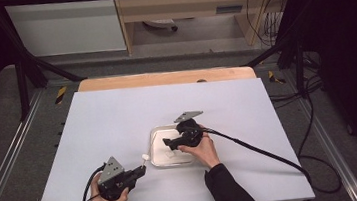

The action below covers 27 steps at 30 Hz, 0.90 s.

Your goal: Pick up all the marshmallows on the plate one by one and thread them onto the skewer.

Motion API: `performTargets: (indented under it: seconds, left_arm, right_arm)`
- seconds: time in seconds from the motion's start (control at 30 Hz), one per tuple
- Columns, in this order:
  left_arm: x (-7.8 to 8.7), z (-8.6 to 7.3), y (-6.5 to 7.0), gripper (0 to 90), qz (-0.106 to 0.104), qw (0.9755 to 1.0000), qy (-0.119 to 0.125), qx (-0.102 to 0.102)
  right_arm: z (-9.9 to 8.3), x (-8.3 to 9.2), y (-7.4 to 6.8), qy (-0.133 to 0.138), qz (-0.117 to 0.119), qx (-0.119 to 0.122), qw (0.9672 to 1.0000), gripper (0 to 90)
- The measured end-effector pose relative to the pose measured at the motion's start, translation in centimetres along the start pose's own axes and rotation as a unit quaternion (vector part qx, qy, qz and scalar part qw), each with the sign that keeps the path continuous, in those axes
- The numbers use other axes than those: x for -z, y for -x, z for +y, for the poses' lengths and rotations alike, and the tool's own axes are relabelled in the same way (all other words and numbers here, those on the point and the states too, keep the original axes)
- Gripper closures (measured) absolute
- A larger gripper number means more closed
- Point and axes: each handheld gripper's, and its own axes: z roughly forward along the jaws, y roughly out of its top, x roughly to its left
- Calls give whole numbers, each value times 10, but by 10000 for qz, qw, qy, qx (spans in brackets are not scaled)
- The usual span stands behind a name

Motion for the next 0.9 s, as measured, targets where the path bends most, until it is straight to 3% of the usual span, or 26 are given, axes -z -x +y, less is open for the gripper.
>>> performTargets:
  seconds: [0.3,0.63,0.9]
  left_arm:
    - [-2,-1,1,886,-27,10000,-32,-29]
    - [-2,-1,1,886,-28,10000,-30,-29]
    - [-2,-1,1,886,-23,10000,-34,-34]
  right_arm:
    - [-4,-5,2,-123,-80,57,9999,470]
    - [-9,-9,0,-196,-91,288,9994,572]
    - [-10,-9,-2,-179,-118,318,9993,693]
